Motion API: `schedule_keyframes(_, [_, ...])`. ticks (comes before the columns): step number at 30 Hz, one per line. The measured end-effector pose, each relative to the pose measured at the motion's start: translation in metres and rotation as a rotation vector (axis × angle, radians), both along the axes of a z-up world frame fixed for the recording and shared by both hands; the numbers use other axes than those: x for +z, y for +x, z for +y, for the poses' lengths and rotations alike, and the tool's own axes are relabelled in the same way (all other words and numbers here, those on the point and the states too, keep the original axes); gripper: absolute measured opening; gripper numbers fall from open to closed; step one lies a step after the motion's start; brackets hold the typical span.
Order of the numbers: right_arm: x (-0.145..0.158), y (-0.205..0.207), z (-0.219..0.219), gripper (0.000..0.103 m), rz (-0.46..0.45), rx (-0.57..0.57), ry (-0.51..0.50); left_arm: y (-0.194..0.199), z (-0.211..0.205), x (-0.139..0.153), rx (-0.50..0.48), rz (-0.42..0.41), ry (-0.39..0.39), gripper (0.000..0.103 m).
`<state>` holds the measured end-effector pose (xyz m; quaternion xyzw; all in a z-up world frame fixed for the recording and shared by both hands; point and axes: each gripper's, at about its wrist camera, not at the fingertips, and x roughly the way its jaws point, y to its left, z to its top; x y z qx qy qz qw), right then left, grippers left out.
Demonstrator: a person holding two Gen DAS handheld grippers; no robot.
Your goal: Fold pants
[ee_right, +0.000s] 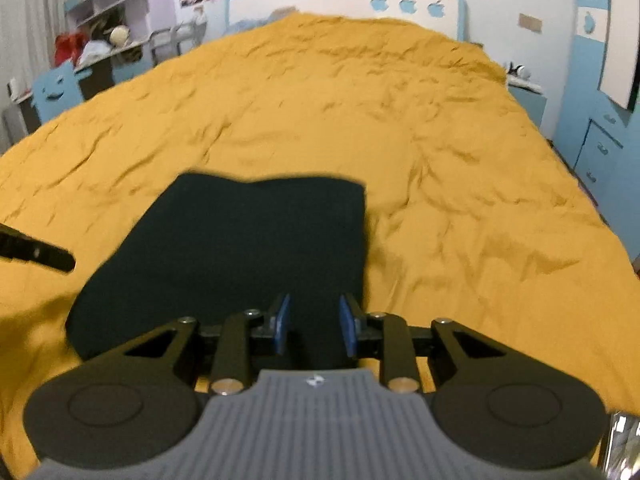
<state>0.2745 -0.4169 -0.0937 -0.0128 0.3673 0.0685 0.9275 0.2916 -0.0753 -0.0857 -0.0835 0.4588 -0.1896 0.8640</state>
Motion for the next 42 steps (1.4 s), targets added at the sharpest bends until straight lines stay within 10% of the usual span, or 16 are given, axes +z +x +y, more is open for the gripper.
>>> schedule_keyframes(21, [-0.063,0.109,-0.016,0.008,0.030,-0.089,0.098,0.102,-0.025,-0.071,0.155,-0.048,0.068,0.009])
schedule_keyframes(27, [-0.040,0.087,-0.032,0.021,0.006,-0.145,0.214,0.092,-0.002,-0.049,0.212,0.009,0.007,0.015])
schedule_keyframes(32, [-0.034,0.061,-0.053,0.038,0.087,-0.161,0.411,0.071,0.010,-0.035,0.169,0.083,-0.084,0.052])
schedule_keyframes(42, [-0.070,0.051,-0.081,0.049,0.231,-0.236,0.698,0.067,0.026,-0.072,0.189,0.255,-0.318,0.059])
